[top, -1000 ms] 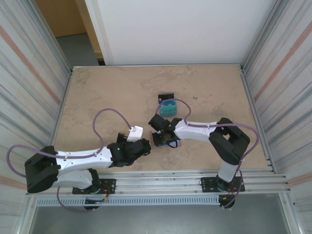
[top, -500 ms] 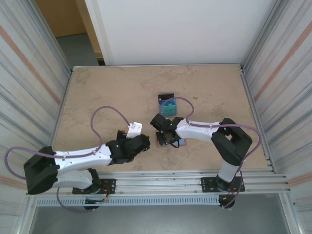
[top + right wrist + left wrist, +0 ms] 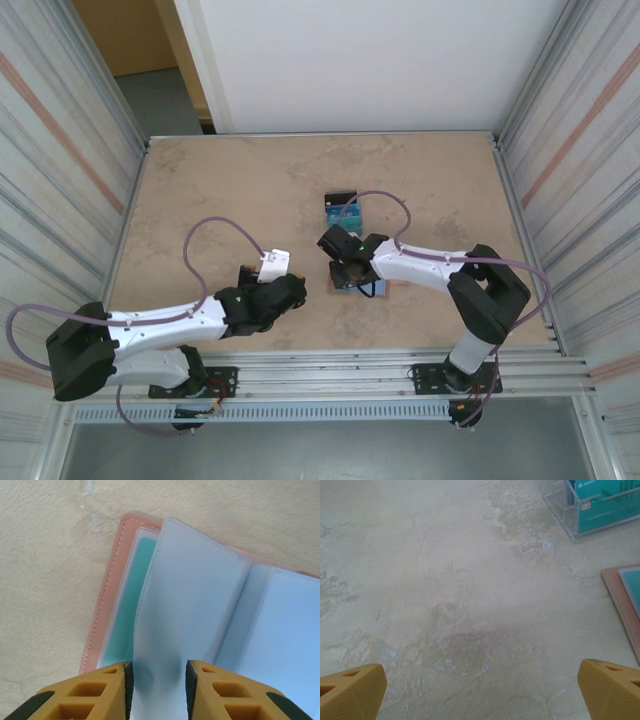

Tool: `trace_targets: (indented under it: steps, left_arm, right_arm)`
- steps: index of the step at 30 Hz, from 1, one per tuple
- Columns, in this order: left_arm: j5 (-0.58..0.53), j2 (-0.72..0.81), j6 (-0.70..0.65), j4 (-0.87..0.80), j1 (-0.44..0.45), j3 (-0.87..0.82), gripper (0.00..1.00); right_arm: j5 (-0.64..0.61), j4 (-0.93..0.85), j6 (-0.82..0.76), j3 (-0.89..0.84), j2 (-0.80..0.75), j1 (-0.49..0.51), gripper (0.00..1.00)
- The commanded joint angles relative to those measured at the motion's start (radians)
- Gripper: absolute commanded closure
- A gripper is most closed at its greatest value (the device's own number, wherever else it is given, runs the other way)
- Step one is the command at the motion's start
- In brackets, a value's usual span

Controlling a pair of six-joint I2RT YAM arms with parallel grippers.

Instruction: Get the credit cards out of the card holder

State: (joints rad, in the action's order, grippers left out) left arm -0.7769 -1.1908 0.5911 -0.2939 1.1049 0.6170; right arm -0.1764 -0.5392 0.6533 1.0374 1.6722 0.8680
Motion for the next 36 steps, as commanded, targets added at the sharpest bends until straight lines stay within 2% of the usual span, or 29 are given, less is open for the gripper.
trace_targets:
  steps: [1,13,21,27,31,36]
  left_arm:
    - [-0.010,0.021,-0.013,0.003,-0.009,0.024,0.01]
    - [-0.013,0.005,-0.027,0.003,-0.010,0.042,0.01]
    - [-0.011,-0.011,-0.032,0.004,-0.010,0.056,0.01]
    - [-0.007,-0.021,-0.034,0.003,-0.010,0.065,0.01]
    - [-0.007,-0.031,-0.031,0.008,-0.010,0.070,0.01]
    - [-0.007,-0.044,-0.031,0.012,-0.010,0.082,0.01]
  right_arm:
    - [-0.045,-0.045,0.029,-0.024,-0.044,-0.016,0.65]
    - [-0.089,-0.070,0.057,-0.102,-0.152,-0.071,0.63]
    - [-0.097,-0.073,0.058,-0.184,-0.238,-0.146,0.62]
    - [-0.076,-0.046,0.019,-0.244,-0.264,-0.242,0.62]
    - [-0.018,0.012,-0.026,-0.277,-0.263,-0.308,0.61]
    - [0.026,0.067,-0.056,-0.281,-0.236,-0.337,0.61]
